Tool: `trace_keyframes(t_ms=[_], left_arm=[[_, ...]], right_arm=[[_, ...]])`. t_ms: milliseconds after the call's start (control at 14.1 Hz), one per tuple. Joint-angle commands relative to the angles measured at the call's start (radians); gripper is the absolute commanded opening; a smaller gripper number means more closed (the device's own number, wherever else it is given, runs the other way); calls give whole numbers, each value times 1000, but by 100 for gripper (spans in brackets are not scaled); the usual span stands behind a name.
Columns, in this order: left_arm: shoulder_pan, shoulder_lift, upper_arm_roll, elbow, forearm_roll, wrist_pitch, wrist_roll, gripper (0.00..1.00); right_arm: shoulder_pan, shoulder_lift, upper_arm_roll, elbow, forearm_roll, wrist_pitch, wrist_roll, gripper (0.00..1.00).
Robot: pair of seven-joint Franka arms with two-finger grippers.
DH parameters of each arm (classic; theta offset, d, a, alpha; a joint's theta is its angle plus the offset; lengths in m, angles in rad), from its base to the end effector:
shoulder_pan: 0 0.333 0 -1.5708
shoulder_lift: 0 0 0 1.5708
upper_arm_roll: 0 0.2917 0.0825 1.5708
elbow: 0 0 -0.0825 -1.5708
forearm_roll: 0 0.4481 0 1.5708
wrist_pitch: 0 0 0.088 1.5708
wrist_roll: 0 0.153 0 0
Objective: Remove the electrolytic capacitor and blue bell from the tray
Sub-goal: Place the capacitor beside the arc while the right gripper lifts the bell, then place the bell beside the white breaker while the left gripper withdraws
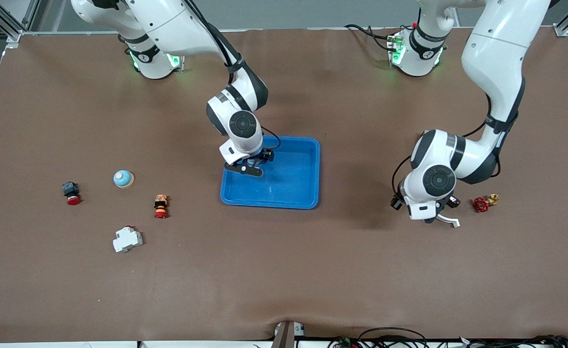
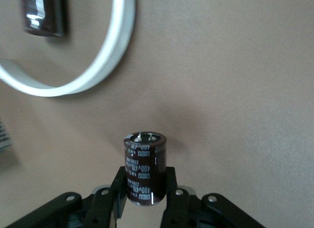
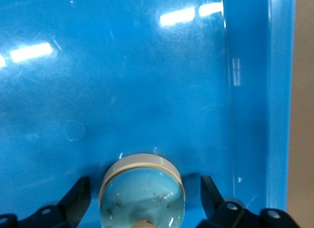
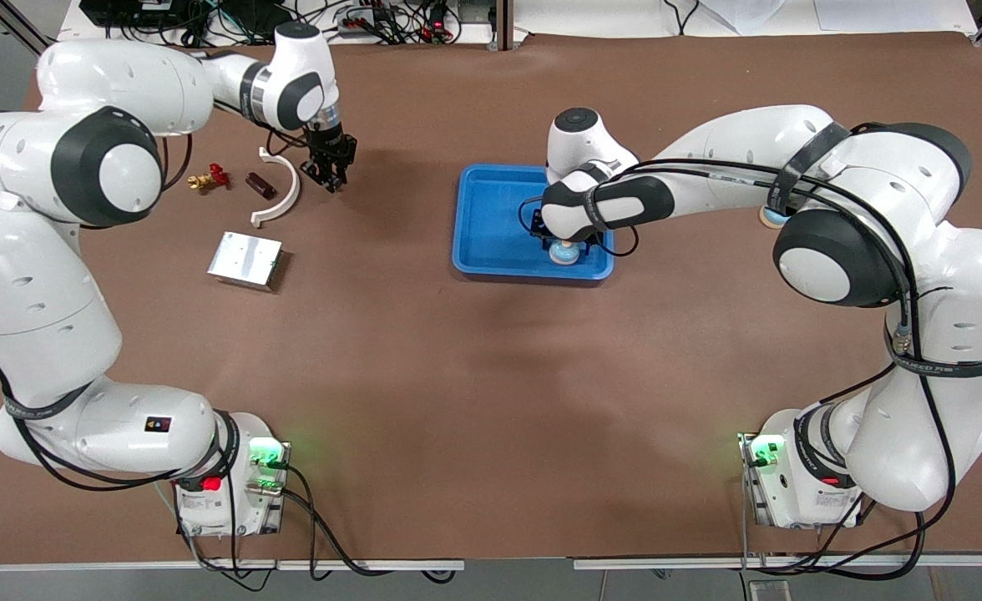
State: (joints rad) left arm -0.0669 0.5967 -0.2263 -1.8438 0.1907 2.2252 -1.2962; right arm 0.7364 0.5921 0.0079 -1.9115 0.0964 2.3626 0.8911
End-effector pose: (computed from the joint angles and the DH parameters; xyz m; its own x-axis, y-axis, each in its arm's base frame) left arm 0.6159 -0.1805 0.0793 0.6191 0.7835 -0.0531 0.7649 -0.6169 -0.1855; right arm 0.4604 0.4304 0.0545 0.9652 -0.2222 -0.1378 -0.2140 -0.9742 0.0723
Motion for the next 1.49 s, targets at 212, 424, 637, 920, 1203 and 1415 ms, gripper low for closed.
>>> trace_keyframes(t_ms=[212,424,637,920,1203,1415], left_arm=[[33,-1,-4,-32,6,48,12,100],[30,-47,-4,-23,7,39,11,100],[22,-109,-11,18,23,37,31,100],[21,-159,-25,130,24,-74,158,100],[35,-208,-24,251,24,-214,349,100],[38,-267,-15,265,21,-249,410,100]], right_arm=[[15,-3,-11,-6,5,0,3,0],[14,-20,-11,0,5,-25,-1,0],[-15,-106,-20,29,-6,-165,-26,0],[-175,-169,-20,230,-6,-547,-260,0],[-363,-163,-20,425,-50,-730,-554,0],[-460,-155,-20,440,-216,-714,-794,0]])
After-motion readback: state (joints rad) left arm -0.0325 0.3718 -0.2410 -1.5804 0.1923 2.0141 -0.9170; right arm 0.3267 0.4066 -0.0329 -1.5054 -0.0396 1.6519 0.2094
